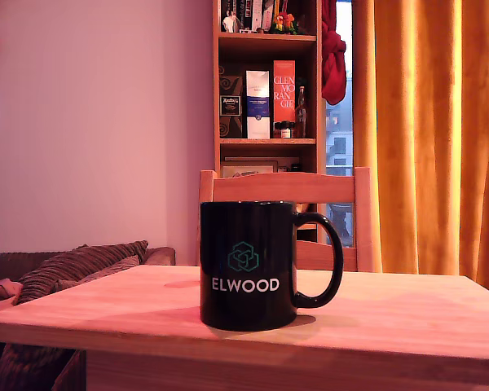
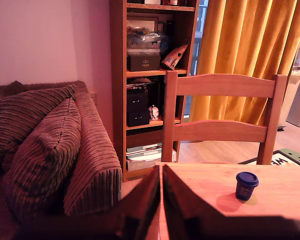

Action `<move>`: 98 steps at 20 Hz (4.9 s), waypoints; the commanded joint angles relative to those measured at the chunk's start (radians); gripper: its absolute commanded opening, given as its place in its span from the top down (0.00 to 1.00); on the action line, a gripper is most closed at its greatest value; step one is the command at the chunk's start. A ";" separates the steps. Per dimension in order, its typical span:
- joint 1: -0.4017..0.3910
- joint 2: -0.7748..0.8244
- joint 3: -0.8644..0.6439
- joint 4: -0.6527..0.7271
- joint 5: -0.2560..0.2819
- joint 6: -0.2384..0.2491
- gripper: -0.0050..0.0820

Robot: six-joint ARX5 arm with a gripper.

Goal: Pick up the coffee capsules on the table and drop them inside the coffee cup

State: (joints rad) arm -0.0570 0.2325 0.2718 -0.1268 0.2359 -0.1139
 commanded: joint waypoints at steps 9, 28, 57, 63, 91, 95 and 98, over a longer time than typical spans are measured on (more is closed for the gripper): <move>0.002 -0.050 -0.022 -0.155 -0.005 0.050 0.97; -0.158 0.222 -0.023 0.207 0.097 -0.089 0.97; -0.372 0.803 -0.023 0.509 0.045 0.162 0.41; -0.372 0.972 -0.023 0.663 0.047 0.184 0.41; -0.371 1.543 0.265 0.988 0.159 0.227 0.41; -0.372 1.607 0.327 0.987 0.194 0.227 0.41; -0.375 1.646 0.370 0.967 0.205 0.227 0.41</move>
State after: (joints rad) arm -0.4278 1.8515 0.6361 0.8391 0.4374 0.1089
